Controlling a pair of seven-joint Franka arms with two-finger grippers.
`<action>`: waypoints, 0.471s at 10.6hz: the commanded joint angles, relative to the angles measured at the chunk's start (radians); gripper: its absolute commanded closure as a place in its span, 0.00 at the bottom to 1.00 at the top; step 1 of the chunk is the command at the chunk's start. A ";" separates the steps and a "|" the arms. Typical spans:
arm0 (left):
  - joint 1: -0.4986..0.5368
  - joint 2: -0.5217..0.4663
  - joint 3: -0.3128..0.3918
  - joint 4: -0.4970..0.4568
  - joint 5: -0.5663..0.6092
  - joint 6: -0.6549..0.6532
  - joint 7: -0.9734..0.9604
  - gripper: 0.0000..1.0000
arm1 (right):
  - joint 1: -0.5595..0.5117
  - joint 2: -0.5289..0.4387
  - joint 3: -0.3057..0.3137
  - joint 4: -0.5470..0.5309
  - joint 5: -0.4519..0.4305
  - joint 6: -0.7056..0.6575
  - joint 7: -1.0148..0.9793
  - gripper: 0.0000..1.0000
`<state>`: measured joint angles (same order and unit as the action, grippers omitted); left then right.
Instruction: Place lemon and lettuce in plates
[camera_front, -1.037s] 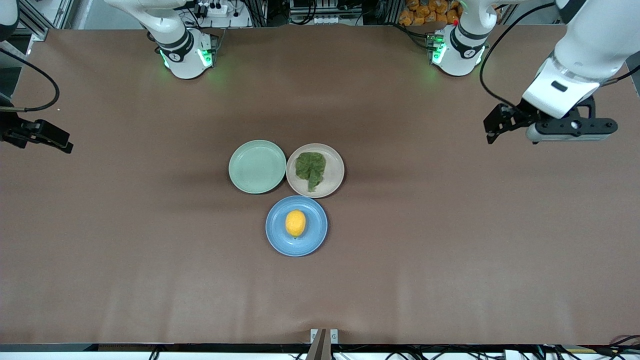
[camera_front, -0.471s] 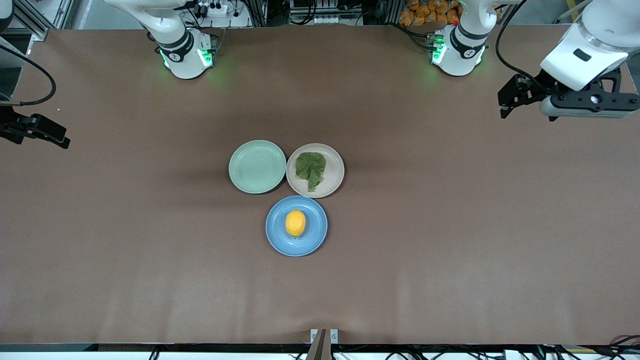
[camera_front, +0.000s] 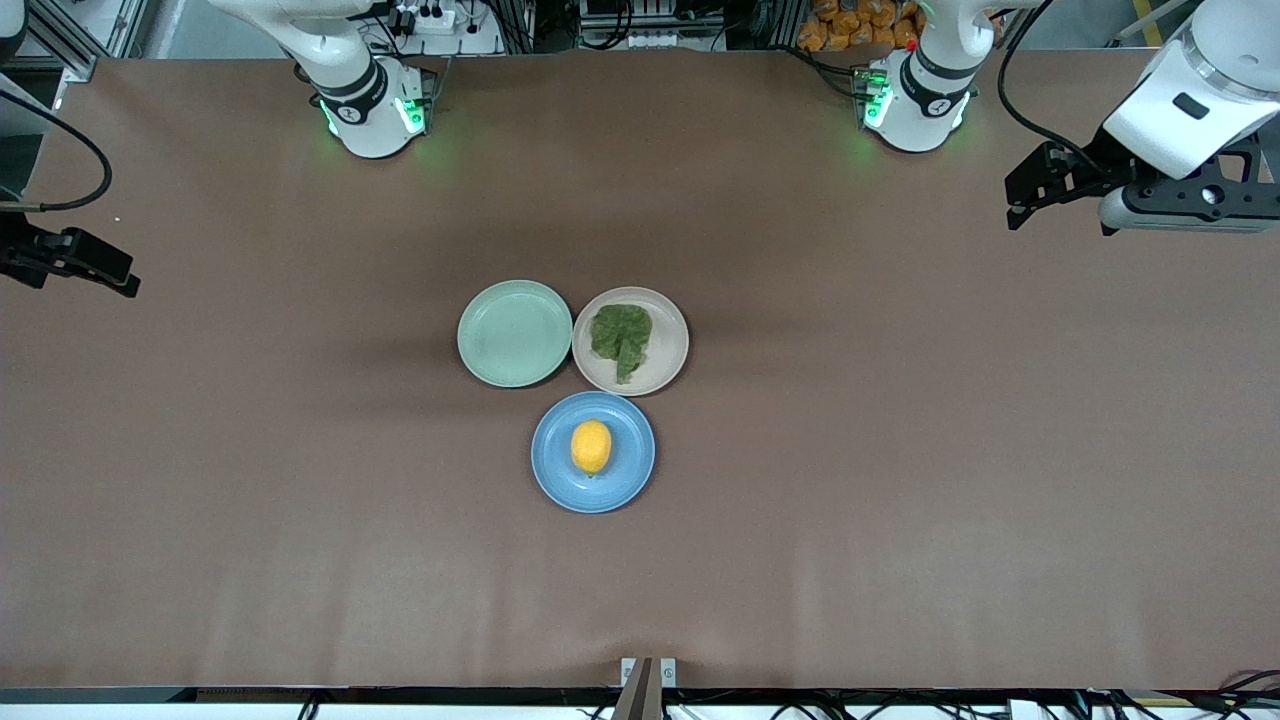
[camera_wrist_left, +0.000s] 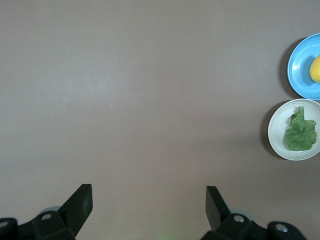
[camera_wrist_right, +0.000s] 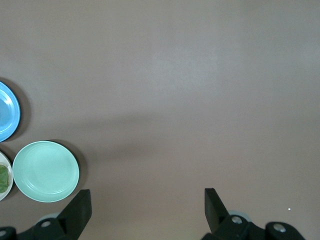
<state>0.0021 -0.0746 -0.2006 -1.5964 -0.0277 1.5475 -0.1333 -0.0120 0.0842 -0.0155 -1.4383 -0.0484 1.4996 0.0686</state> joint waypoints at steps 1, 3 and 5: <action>0.004 0.002 0.003 0.026 -0.026 -0.033 0.027 0.00 | -0.017 -0.015 0.012 -0.011 -0.005 -0.007 -0.013 0.00; 0.006 0.001 0.003 0.026 -0.023 -0.035 0.027 0.00 | -0.017 -0.015 0.012 -0.011 -0.004 -0.007 -0.013 0.00; 0.004 0.001 0.003 0.027 -0.020 -0.033 0.029 0.00 | -0.017 -0.014 0.012 -0.011 -0.004 -0.006 -0.013 0.00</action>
